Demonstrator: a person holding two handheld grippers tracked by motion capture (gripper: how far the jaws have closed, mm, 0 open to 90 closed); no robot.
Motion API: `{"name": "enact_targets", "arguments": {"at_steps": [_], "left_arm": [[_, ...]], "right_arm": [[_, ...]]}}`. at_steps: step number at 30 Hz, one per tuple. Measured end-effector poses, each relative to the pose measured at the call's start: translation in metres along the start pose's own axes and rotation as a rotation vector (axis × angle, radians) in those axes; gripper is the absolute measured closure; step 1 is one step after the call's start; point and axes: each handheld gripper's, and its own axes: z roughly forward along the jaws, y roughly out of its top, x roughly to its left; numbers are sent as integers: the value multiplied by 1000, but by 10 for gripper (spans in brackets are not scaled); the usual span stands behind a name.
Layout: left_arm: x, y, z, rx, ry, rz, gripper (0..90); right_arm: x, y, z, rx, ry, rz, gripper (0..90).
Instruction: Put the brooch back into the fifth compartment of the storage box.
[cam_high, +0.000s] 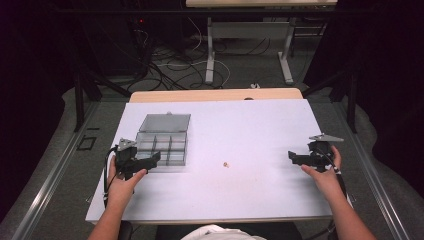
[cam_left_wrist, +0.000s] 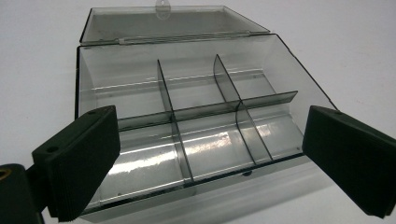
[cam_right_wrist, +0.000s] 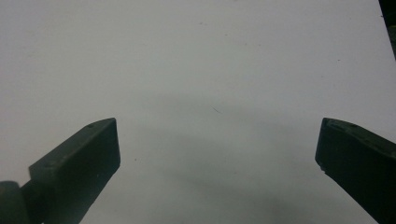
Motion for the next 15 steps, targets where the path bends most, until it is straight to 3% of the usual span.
{"name": "enact_targets", "arguments": {"at_steps": [5,10,15], "left_arm": [[2,0,0,-11,9,-2,48],[-1,1,1,0,2,0,52],[-7,1,-2,-2,-14,25,62]], "right_arm": [[6,0,-6,-23,12,-24,0],[12,0,-10,-57,-7,-52,0],[16,0,-13,-65,-10,-83,0]]}}
